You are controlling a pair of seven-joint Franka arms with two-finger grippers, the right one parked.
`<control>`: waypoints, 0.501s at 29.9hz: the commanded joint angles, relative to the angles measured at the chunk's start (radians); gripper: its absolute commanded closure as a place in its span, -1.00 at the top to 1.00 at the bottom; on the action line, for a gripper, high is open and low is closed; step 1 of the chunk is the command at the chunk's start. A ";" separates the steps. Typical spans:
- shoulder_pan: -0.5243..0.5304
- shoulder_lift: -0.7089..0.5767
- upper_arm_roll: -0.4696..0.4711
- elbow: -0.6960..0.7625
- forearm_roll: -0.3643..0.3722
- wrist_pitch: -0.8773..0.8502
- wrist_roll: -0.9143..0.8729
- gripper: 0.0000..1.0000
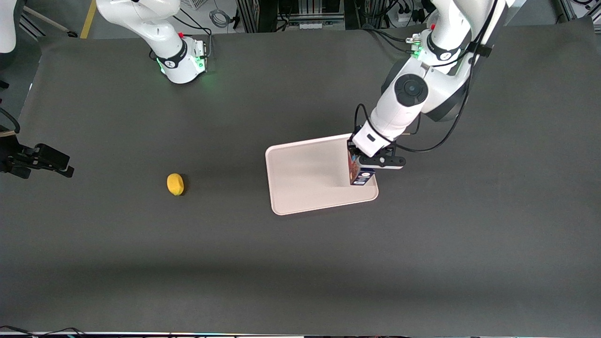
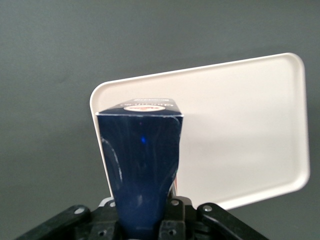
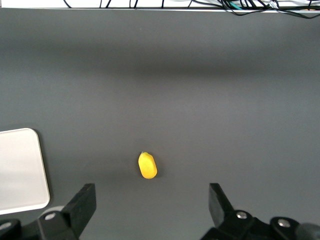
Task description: Place cookie box on tray
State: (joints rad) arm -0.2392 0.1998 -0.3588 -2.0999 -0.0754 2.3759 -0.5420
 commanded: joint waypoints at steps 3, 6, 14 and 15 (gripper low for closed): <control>-0.012 0.032 0.006 0.000 0.037 0.008 -0.105 -0.57; -0.012 0.047 0.007 -0.005 0.037 0.008 -0.162 -0.57; -0.014 0.081 0.017 -0.005 0.039 0.022 -0.225 -0.60; -0.014 0.087 0.017 -0.005 0.039 0.026 -0.225 -0.59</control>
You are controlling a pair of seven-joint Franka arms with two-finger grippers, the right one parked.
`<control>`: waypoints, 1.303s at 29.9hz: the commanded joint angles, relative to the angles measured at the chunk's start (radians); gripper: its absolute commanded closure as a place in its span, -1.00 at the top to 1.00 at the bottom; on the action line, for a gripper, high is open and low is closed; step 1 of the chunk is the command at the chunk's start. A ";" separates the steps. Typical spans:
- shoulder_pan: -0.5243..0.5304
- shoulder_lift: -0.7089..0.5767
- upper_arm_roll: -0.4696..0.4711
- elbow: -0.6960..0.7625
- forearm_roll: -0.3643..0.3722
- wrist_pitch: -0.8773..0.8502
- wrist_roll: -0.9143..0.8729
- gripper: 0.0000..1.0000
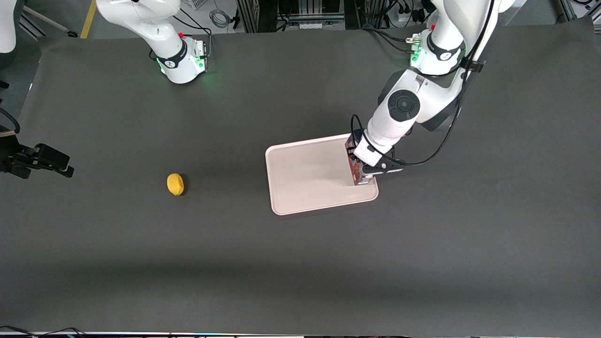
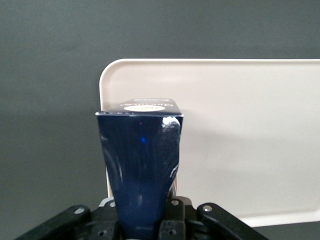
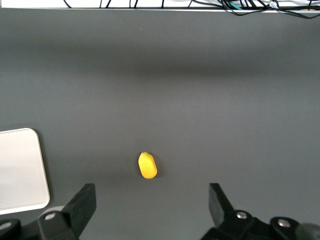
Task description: Place cookie box on tray
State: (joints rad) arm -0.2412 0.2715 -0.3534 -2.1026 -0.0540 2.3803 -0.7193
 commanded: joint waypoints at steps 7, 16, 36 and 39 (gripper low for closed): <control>-0.024 0.037 0.021 -0.022 0.017 0.077 -0.057 -0.58; -0.026 0.048 0.042 -0.022 0.019 0.082 -0.057 -0.57; -0.041 0.069 0.077 -0.020 0.019 0.092 -0.060 0.04; -0.041 0.069 0.077 -0.020 0.019 0.092 -0.062 0.20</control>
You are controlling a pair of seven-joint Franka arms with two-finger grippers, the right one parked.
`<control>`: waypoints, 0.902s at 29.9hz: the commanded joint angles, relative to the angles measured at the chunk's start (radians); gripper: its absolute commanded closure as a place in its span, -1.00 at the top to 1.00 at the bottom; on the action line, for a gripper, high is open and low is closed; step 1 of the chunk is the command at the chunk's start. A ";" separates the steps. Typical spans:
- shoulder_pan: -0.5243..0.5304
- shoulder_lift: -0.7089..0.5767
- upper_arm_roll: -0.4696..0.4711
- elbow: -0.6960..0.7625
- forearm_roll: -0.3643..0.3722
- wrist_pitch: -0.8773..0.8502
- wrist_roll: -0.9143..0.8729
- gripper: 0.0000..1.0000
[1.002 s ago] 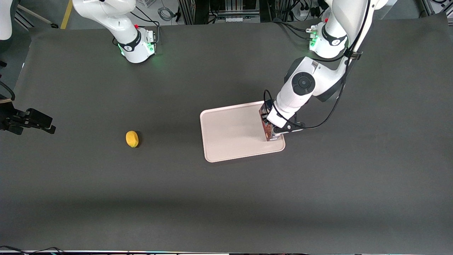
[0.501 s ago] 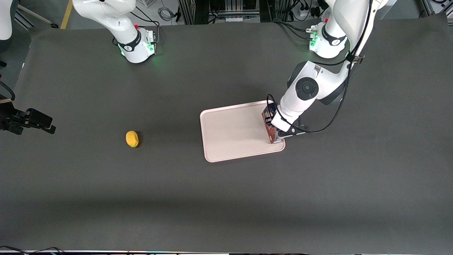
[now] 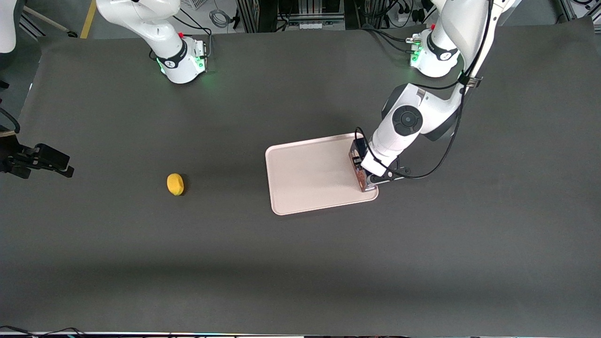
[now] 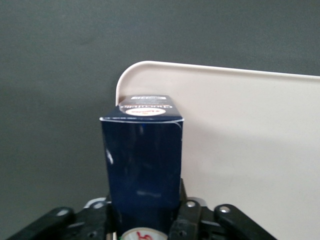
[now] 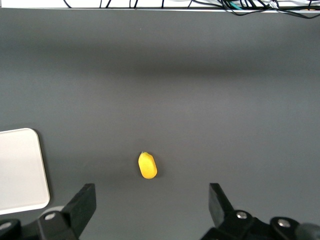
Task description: Place cookie box on tray
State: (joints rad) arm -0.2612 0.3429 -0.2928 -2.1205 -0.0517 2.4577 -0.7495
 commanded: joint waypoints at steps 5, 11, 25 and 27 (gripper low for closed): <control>-0.021 -0.002 0.017 -0.003 0.016 0.015 -0.030 0.78; -0.021 -0.005 0.018 0.002 0.015 0.004 -0.040 1.00; -0.016 -0.048 0.023 0.099 0.013 -0.129 -0.044 1.00; -0.015 -0.058 0.024 0.131 0.013 -0.178 -0.038 1.00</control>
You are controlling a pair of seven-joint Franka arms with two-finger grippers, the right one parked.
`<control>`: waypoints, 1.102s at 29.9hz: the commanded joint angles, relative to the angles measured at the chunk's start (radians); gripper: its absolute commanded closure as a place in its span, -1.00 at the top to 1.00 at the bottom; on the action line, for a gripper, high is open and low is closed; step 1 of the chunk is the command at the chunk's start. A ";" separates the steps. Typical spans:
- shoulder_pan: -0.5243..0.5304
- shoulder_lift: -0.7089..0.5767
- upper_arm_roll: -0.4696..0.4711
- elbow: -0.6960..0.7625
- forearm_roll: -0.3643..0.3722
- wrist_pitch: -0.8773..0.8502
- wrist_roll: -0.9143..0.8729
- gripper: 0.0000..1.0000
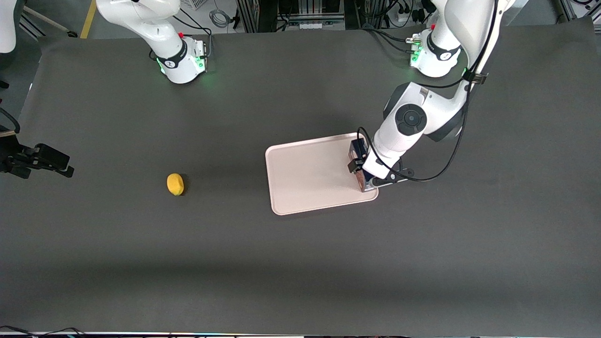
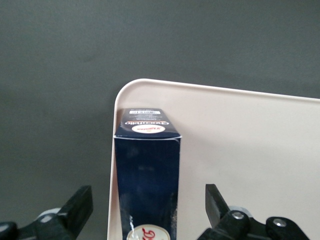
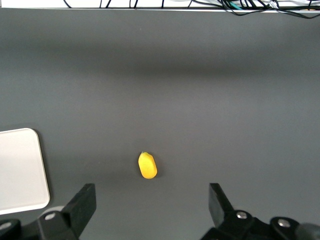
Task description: Place cookie box on tray
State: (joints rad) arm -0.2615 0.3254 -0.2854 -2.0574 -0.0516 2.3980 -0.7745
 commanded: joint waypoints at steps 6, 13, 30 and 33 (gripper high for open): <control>-0.010 -0.074 0.051 0.122 0.013 -0.223 0.093 1.00; 0.001 -0.138 0.115 0.137 0.013 -0.266 0.205 1.00; 0.084 -0.250 0.382 0.255 0.015 -0.534 0.768 1.00; 0.099 -0.278 0.408 0.257 0.015 -0.545 0.825 1.00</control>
State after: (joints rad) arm -0.1740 0.0926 0.0824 -1.8065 -0.0468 1.8890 -0.0491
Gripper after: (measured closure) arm 0.000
